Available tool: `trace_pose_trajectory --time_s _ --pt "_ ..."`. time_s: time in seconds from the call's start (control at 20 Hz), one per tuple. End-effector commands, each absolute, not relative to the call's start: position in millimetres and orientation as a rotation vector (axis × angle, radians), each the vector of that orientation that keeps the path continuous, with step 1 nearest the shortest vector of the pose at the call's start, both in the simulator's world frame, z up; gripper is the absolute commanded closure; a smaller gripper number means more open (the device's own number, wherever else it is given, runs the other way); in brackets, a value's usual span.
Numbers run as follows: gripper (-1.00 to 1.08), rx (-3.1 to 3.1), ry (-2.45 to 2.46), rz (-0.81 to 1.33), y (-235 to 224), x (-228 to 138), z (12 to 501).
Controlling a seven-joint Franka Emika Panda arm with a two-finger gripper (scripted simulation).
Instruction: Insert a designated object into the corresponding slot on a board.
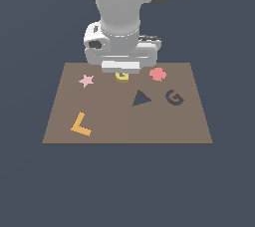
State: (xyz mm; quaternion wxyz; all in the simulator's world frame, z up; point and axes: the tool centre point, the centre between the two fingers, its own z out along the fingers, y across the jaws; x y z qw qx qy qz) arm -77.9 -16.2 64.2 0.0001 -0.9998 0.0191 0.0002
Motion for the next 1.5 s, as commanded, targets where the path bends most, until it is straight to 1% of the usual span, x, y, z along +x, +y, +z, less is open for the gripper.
trace_pose_trajectory --time_s 0.0,0.5,0.95,1.0,1.45 --pt "-0.92 -3.141 0.065 -0.001 -18.0 -82.8 56.4" --pt "-0.92 -3.141 0.068 0.001 -19.3 -85.6 48.9" --pt "-0.92 -3.141 0.068 0.0 -19.2 -85.6 29.8" --pt "1.08 -3.141 0.068 0.0 -19.2 -85.6 29.8" --pt "1.08 -3.141 0.068 0.0 -19.2 -85.6 29.8"
